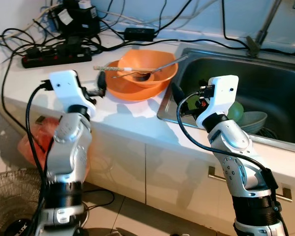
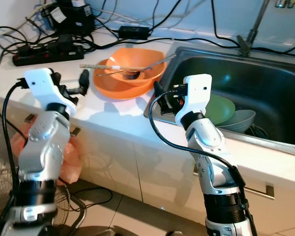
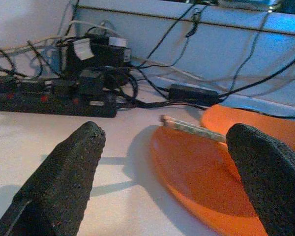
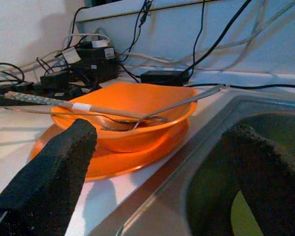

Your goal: Kitchen organization

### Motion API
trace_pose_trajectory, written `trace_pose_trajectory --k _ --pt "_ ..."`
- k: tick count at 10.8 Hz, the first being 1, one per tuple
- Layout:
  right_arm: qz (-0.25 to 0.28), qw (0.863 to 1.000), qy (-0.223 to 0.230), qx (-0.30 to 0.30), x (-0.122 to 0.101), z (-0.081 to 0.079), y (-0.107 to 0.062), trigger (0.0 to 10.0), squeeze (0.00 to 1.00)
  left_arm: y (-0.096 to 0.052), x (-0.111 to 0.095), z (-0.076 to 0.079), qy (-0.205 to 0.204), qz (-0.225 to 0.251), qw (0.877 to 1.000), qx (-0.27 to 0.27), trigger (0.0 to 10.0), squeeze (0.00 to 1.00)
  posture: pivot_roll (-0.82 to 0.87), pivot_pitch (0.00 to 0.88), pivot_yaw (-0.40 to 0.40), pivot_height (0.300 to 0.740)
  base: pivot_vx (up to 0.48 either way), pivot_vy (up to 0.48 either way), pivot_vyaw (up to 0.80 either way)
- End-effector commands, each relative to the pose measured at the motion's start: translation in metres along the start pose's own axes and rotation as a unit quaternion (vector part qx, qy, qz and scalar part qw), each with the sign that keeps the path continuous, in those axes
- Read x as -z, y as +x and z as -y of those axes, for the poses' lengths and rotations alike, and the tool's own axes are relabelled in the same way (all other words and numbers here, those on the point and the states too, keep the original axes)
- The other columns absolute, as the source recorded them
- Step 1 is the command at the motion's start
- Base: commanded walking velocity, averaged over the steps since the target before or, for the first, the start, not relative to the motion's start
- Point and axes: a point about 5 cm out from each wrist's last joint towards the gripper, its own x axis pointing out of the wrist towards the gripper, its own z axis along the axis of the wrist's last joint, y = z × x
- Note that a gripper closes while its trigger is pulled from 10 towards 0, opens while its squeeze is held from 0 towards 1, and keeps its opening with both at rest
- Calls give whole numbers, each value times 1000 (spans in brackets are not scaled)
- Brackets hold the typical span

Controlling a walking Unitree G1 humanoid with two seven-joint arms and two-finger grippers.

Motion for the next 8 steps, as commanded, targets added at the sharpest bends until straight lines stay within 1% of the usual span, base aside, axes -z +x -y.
trace_pose_trajectory --k 1,2,3,4,5,6,7,8 --pt "19 1000 -7 2 -9 -1 0 10000 0 6 -3 -4 -7 -2 1000 -6 10000 0 19 65 36 740 0 0 0" --pt "25 1000 -6 2 -12 0 0 10000 0 13 -4 -5 -26 -7 1000 0 10000 0 18 72 34 740 0 0 0" --pt "26 1000 -7 2 -12 0 -1 10000 0 17 -5 -3 -40 -8 999 7 10000 0 15 75 35 740 0 0 0" --pt "27 1000 -7 2 -13 1 -3 10000 0 21 -4 -1 -64 -17 998 14 10000 0 8 85 36 740 0 0 0" --pt "22 999 -13 -28 -15 -1 -5 10000 0 27 1 1 -101 -31 994 19 10000 0 -1 96 36 740 0 0 0" --pt "7 998 -25 -50 -15 0 -8 10000 0 30 2 5 -111 -36 993 28 10000 0 -7 102 36 740 0 0 0" --pt "-11 998 -34 -57 -14 7 -11 10000 0 32 3 10 -114 -38 992 39 10000 0 -14 109 35 740 0 0 0" --pt "-13 998 -35 -56 -14 11 -12 10000 0 34 4 12 -118 -40 991 46 10000 0 -17 112 35 740 0 0 0"
